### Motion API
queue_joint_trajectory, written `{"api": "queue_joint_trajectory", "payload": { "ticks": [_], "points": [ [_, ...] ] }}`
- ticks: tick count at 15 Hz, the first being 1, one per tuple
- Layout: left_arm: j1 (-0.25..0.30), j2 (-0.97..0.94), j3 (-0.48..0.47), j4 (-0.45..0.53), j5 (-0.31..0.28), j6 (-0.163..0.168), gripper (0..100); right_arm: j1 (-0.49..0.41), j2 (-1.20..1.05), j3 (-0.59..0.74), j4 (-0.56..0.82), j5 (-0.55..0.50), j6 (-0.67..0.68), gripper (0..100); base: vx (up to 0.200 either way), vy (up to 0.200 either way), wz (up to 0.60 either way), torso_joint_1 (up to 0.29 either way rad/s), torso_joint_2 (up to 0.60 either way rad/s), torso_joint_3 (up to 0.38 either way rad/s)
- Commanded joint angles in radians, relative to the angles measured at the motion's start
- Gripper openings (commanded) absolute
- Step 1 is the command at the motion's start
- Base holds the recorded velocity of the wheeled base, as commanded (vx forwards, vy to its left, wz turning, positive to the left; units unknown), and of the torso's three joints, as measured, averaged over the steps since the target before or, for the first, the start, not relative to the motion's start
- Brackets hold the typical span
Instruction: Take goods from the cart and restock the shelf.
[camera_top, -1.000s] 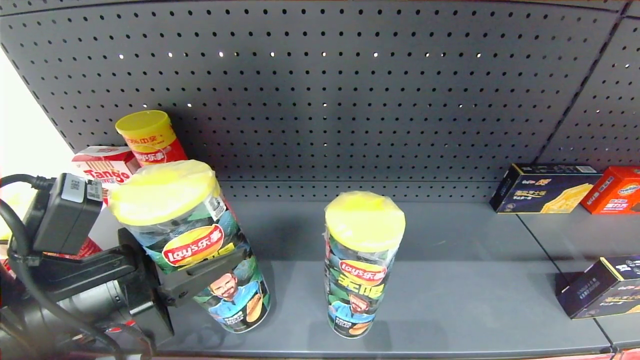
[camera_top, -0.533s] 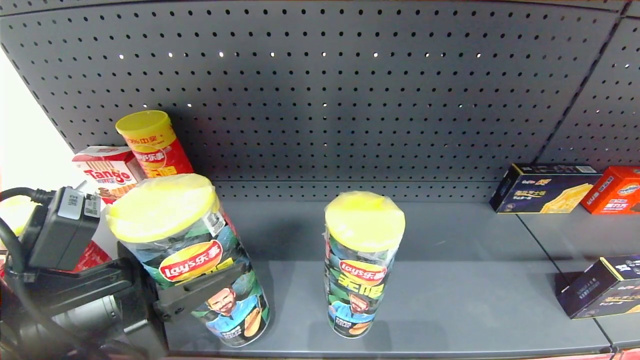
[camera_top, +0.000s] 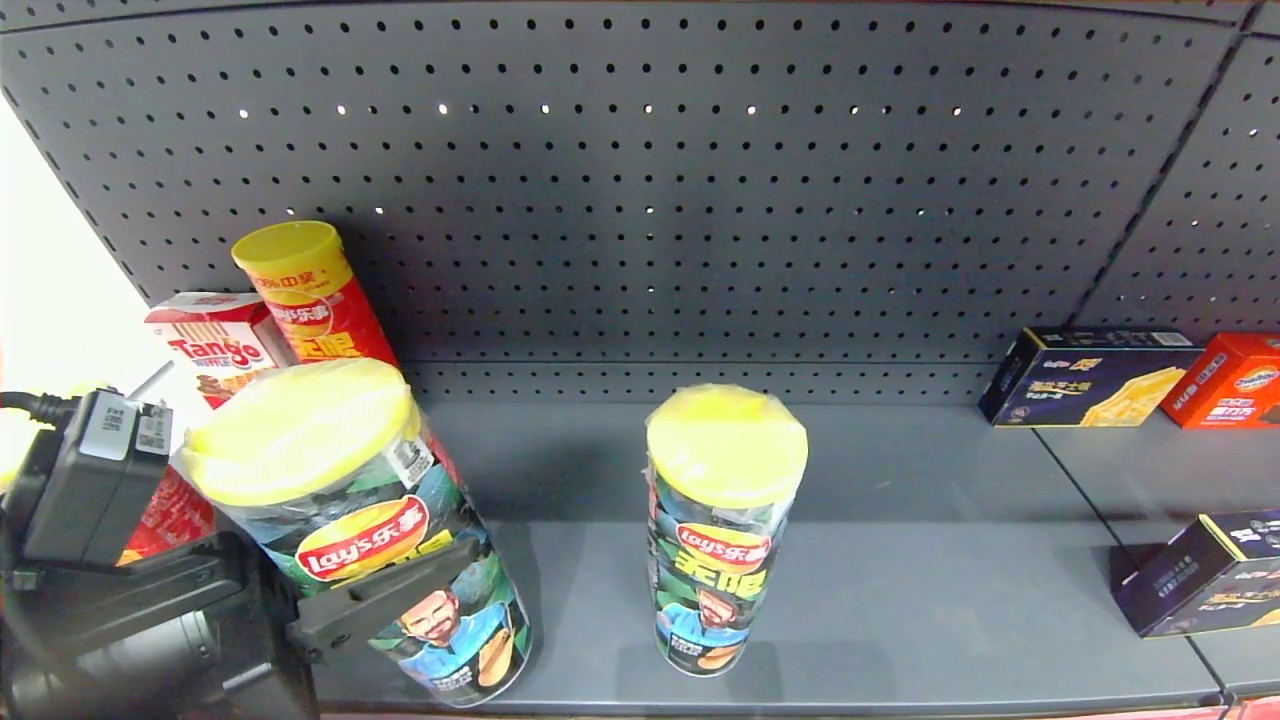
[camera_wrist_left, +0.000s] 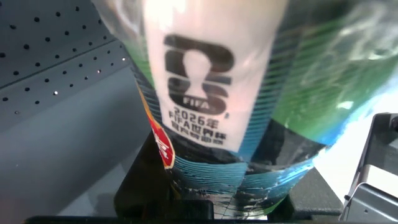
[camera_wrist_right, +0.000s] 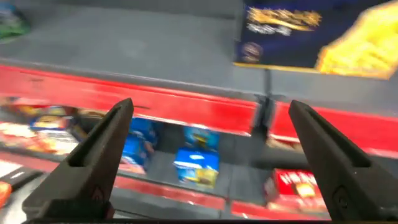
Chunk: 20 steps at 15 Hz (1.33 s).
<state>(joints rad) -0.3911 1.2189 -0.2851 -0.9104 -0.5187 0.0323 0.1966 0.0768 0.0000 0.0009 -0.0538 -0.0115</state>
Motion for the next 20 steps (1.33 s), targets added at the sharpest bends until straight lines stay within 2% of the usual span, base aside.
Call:
{"api": "queue_joint_trajectory", "payload": {
  "ticks": [1, 3, 7, 8, 16, 20],
  "points": [
    [0.0, -0.006, -0.002, -0.001, 0.0, 0.0, 0, -0.101, 0.034, 0.0, -0.001, 0.0, 0.007, 100, 0.0, 0.0, 0.0, 0.0, 0.0, 0.0],
    [0.0, -0.006, -0.003, 0.001, 0.0, 0.0, 0, -0.1, 0.032, 0.0, -0.002, -0.001, 0.004, 100, 0.0, 0.0, 0.0, 0.0, 0.0, 0.0],
    [0.0, -0.01, -0.003, 0.001, 0.0, 0.0, 0, -0.177, 0.058, 0.0, -0.001, 0.0, -0.004, 100, 0.0, 0.0, 0.0, 0.0, 0.0, 0.0],
    [0.0, -0.01, 0.006, 0.001, 0.0, 0.001, 0, -0.24, -0.006, 0.0, -0.001, -0.001, -0.001, 100, 0.0, 0.0, 0.0, 0.0, 0.0, 0.0],
    [0.001, -0.035, 0.024, 0.002, 0.0, 0.0, 0, -0.212, -0.069, 0.0, -0.002, -0.001, 0.002, 100, 0.0, 0.0, 0.0, 0.0, 0.0, 0.0],
    [0.012, -0.033, -0.049, 0.007, 0.011, 0.006, 0, -0.212, -0.069, 0.0, -0.002, -0.001, 0.002, 100, 0.0, 0.0, 0.0, 0.0, 0.0, 0.0]
  ]
}}
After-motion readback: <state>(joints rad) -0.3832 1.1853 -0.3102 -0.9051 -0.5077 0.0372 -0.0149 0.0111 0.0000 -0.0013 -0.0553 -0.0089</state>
